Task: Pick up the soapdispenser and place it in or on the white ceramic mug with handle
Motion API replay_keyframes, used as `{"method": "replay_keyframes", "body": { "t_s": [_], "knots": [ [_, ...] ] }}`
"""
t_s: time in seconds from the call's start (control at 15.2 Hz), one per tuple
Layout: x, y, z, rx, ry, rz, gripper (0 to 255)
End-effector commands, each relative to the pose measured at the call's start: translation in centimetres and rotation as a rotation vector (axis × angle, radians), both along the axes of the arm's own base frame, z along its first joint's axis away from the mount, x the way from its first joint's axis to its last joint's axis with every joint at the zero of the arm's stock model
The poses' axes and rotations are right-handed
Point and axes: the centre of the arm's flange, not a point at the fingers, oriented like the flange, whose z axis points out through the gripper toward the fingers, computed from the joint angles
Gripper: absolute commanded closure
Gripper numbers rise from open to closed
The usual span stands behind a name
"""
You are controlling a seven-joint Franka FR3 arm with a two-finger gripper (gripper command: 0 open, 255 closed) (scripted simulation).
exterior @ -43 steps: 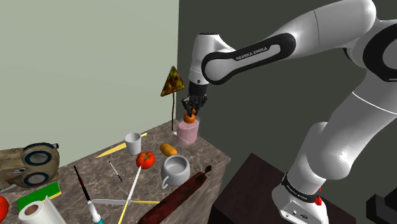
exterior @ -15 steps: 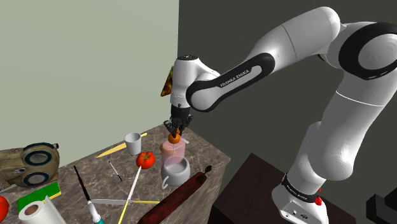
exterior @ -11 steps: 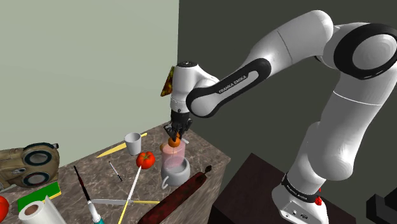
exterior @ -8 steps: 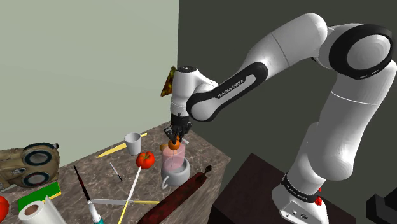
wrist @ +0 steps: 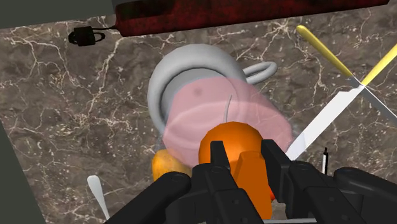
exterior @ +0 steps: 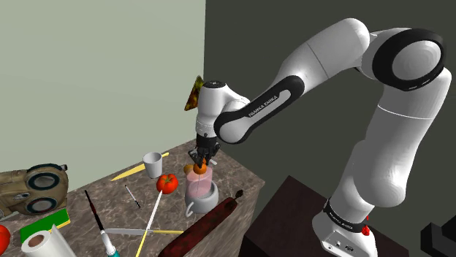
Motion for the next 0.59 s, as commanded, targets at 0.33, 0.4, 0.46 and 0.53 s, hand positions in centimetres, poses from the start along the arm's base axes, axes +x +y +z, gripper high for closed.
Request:
{"method": "replay_keyframes", "body": {
  "t_s": [0.33, 0.4, 0.46, 0.53],
  "knots": [
    [0.0, 0.0, 0.0, 0.0, 0.0, 0.0, 0],
    [0.0, 0.0, 0.0, 0.0, 0.0, 0.0, 0],
    [-0.1, 0.0, 1.3, 0.0, 0.0, 0.0, 0],
    [-0.3, 0.0, 2.6, 0.0, 0.0, 0.0, 0]
  ]
}}
